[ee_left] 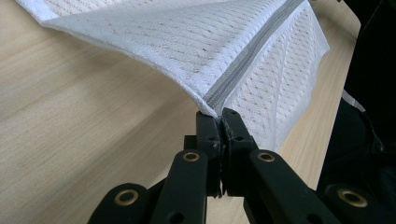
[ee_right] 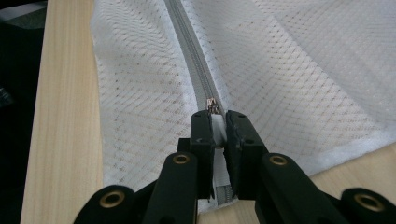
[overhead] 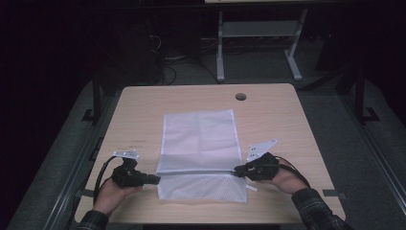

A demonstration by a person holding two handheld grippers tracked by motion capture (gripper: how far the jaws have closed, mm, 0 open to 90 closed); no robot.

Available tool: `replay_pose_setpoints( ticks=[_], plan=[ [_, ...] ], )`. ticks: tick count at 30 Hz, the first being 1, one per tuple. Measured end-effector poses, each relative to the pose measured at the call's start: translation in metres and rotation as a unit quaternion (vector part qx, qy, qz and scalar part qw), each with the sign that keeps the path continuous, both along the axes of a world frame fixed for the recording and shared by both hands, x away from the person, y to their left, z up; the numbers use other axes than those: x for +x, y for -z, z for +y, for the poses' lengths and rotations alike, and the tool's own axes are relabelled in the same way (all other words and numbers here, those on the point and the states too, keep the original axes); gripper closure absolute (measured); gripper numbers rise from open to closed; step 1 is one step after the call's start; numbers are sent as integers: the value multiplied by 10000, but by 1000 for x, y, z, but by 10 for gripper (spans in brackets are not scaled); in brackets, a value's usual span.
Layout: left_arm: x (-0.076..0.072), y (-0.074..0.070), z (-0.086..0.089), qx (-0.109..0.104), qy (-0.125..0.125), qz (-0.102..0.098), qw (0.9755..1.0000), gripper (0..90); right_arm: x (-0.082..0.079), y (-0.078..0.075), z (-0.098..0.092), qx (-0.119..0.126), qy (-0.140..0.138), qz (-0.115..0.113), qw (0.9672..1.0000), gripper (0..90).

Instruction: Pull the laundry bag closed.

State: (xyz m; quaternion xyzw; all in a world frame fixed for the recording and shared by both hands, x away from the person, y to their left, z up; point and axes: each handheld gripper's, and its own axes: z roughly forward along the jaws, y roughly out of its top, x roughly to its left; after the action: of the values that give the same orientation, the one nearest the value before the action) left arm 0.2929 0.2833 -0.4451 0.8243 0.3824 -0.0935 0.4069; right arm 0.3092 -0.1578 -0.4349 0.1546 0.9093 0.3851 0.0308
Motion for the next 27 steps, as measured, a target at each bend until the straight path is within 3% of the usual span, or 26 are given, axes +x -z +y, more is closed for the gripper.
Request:
replay_pose_setpoints(
  ticks=[27],
  plan=[
    [-2, 1, 1, 66, 20, -85, 9999, 859, 2, 3, -11, -35, -59, 92, 9999, 803]
  ],
)
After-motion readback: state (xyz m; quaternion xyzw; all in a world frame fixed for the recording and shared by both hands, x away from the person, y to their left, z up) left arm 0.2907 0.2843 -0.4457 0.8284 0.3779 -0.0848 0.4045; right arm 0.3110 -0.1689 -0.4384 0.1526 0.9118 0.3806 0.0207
